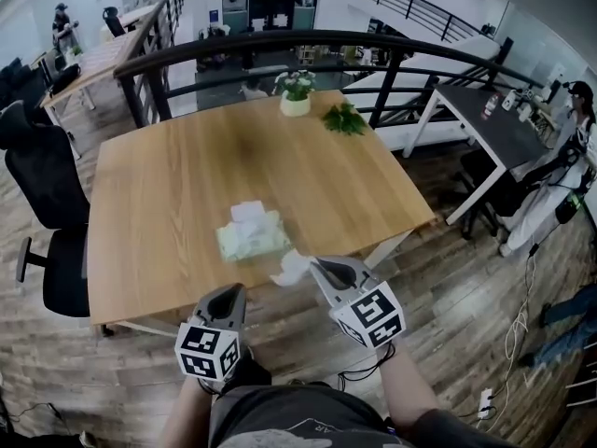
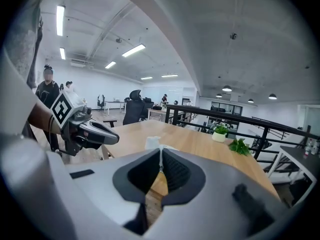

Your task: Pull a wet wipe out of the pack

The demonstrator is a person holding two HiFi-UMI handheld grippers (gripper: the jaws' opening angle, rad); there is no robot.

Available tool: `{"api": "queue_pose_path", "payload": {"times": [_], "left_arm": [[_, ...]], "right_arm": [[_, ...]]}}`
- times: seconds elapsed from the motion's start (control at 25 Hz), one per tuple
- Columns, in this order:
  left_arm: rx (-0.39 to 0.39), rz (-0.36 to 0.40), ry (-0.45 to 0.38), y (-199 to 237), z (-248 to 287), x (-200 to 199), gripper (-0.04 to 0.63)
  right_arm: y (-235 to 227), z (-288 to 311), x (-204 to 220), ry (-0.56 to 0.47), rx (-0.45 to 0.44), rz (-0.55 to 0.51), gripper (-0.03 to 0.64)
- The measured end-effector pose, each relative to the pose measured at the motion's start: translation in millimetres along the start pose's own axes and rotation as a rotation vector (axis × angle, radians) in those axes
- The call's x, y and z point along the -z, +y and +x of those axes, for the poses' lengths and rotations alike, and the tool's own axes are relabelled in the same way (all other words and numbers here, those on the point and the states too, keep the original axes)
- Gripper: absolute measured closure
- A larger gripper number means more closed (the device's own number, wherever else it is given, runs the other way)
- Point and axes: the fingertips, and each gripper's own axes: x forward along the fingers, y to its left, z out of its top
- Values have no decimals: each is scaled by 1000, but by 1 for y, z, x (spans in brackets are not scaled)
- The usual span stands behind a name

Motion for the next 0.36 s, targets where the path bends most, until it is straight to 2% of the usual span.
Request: {"api": "queue_pose_path", "payload": {"times": [0.36], "left_arm": [[-25,23,-30,-43,-25,-5,583]], "right_arm": [[17,-43,12,-1,-32,-12,588]]}}
